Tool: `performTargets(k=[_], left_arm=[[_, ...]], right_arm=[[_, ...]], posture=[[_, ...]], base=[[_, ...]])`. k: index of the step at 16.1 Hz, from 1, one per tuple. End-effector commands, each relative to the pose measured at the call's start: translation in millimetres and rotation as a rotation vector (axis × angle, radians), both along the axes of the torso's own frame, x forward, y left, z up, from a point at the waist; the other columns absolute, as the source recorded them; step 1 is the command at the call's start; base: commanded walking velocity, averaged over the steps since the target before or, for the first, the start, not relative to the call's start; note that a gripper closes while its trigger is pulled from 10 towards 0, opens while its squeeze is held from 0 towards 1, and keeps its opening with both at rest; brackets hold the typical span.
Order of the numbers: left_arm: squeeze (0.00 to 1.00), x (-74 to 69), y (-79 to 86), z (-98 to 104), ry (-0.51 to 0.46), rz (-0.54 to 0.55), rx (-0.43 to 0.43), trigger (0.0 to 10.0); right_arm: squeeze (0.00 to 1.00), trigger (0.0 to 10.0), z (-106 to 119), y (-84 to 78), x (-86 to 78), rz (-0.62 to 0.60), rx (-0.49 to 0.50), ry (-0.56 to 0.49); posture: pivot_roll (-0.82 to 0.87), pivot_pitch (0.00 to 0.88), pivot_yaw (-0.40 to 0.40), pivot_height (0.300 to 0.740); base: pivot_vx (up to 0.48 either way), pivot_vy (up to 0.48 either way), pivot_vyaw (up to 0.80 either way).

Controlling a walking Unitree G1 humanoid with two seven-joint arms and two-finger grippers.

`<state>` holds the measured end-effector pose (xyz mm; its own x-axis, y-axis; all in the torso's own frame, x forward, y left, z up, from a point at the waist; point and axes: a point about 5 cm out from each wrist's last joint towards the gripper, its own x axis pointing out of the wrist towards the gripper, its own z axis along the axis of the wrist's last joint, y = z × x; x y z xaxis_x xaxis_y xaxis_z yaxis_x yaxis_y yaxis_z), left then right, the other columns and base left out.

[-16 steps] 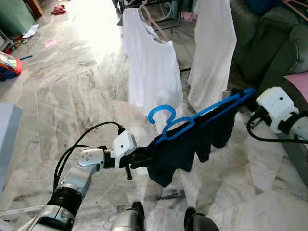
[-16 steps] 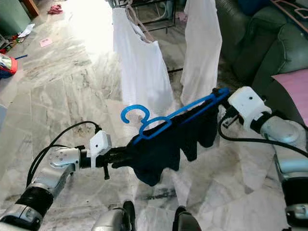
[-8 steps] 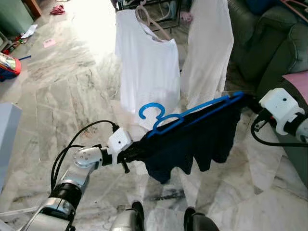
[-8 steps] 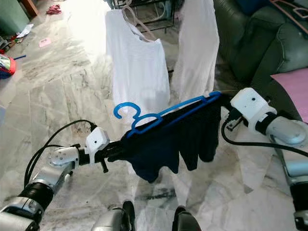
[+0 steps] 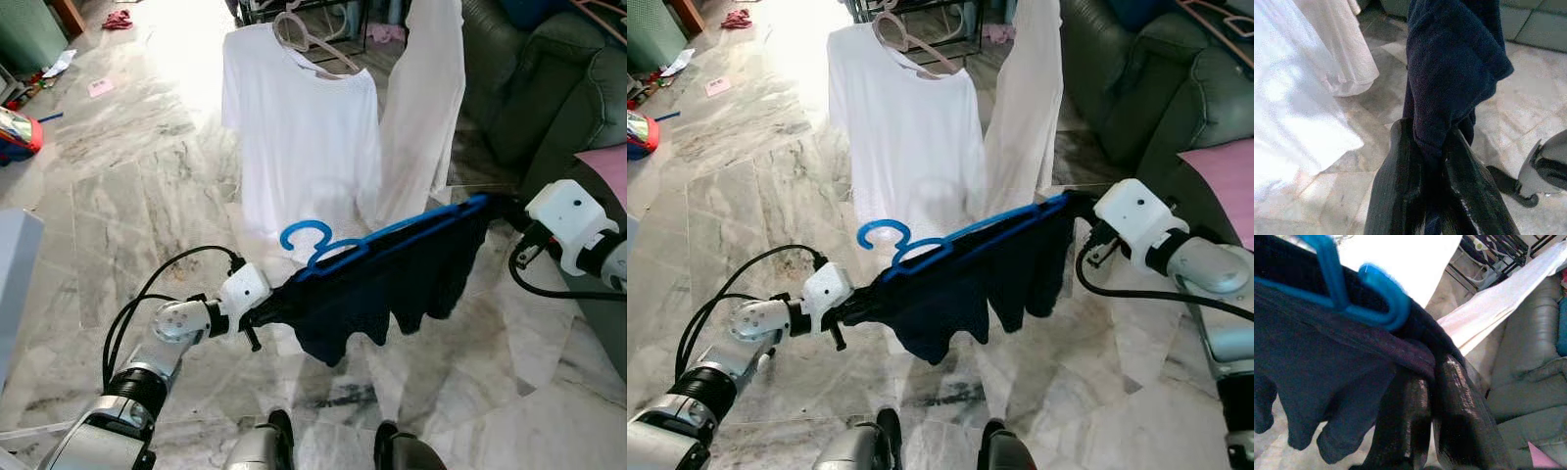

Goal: Hang hanger

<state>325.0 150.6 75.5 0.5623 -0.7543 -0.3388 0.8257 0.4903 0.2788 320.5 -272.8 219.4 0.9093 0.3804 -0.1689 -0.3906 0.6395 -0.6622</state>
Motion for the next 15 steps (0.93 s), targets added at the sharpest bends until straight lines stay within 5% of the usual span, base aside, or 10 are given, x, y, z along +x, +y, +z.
performTargets(k=[1,5,8,15], left_arm=[[0.0,-18.8,40.0,-31.2,0.14,0.122,0.118,0.0],[0.0,-22.7,38.5,-39.3,0.166,0.121,0.162,0.0],[0.0,-23.7,35.1,-42.4,0.163,0.091,0.217,0.0],[0.0,-12.2,5.1,-31.0,0.108,0.036,0.159,0.0]], right_arm=[[0.0,0.0,37.9,-12.2,0.0,-0.055,0.02,-0.135],[0.0,0.0,57.8,4.0,9.2,-0.046,0.109,-0.254],[0.0,0.0,51.6,25.3,16.4,0.001,0.116,-0.246],[0.0,0.0,12.2,113.6,23.8,0.279,0.169,-0.114]], posture=[[0.0,0.274,0.098,0.74],[0.0,0.273,0.097,0.74],[0.0,0.27,0.098,0.74],[0.0,0.264,0.096,0.74]], base=[[0.0,0.0,0.0],[0.0,0.0,0.0],[0.0,0.0,0.0],[0.0,0.0,0.0]])
